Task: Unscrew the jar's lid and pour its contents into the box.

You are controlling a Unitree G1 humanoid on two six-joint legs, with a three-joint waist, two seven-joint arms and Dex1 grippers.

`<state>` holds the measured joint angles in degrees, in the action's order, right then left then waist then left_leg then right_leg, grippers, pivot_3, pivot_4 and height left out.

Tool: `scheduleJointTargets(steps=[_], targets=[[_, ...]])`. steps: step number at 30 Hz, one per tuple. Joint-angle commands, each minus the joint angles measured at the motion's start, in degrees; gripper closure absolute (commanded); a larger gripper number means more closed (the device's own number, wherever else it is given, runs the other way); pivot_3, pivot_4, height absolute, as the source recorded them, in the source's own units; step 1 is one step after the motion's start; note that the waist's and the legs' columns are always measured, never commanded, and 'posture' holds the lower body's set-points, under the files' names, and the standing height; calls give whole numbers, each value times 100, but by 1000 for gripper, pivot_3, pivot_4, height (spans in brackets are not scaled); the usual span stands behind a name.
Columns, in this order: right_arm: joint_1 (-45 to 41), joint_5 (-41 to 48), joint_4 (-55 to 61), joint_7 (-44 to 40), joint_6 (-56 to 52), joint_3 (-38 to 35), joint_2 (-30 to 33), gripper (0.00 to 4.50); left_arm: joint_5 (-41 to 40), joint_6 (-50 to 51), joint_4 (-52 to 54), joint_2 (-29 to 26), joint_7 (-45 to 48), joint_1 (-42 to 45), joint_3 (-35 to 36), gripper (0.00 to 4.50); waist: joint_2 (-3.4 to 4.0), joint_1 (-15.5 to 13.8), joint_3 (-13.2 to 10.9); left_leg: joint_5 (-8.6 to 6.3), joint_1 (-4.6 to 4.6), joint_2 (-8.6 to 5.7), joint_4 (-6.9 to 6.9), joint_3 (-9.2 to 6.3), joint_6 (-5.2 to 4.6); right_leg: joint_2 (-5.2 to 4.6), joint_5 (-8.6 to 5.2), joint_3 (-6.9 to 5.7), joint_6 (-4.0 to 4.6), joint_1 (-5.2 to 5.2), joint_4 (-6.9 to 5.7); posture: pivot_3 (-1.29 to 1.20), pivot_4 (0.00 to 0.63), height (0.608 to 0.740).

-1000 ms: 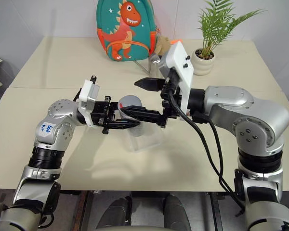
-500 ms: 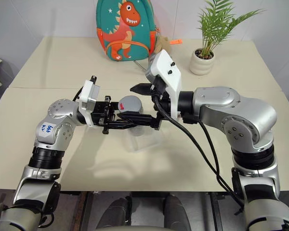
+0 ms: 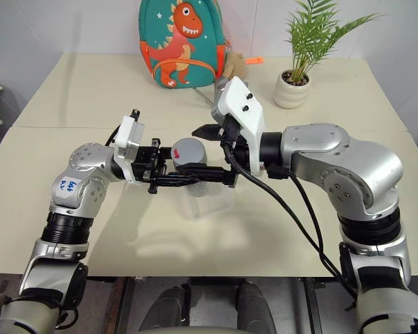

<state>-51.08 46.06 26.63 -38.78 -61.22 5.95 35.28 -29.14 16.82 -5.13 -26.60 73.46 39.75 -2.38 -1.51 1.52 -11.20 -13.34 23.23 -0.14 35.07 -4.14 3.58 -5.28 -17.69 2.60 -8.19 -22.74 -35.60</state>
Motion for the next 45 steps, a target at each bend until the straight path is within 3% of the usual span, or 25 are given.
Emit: scheduleJointTargets(steps=[1,15,18,20,45], targets=[[-146,-3,140,-68,119,-176,69,405,-34,-46,88,6,26,151,8,2535,0,0,0,0,0,0,0,0,0,0,0,0,0,0,0,0,150,740],[-156,132,207,-141,65,-286,84,405,-22,-49,70,5,15,135,12,2535,0,-1,0,0,0,0,0,0,0,0,0,0,0,0,0,0,150,740],[-151,144,226,-143,52,-295,85,941,-16,-54,64,4,17,137,11,2535,0,1,0,0,0,0,0,0,0,0,0,0,0,0,0,0,150,740],[-149,143,234,-147,53,-298,85,1567,-10,-61,48,4,18,143,10,2535,0,1,0,0,0,0,0,0,0,1,0,0,0,0,0,0,150,740],[-364,-8,32,-70,155,-473,119,1567,48,-69,12,1,19,56,-31,2535,0,-1,0,0,0,0,0,0,0,0,0,0,0,0,0,0,150,740]])
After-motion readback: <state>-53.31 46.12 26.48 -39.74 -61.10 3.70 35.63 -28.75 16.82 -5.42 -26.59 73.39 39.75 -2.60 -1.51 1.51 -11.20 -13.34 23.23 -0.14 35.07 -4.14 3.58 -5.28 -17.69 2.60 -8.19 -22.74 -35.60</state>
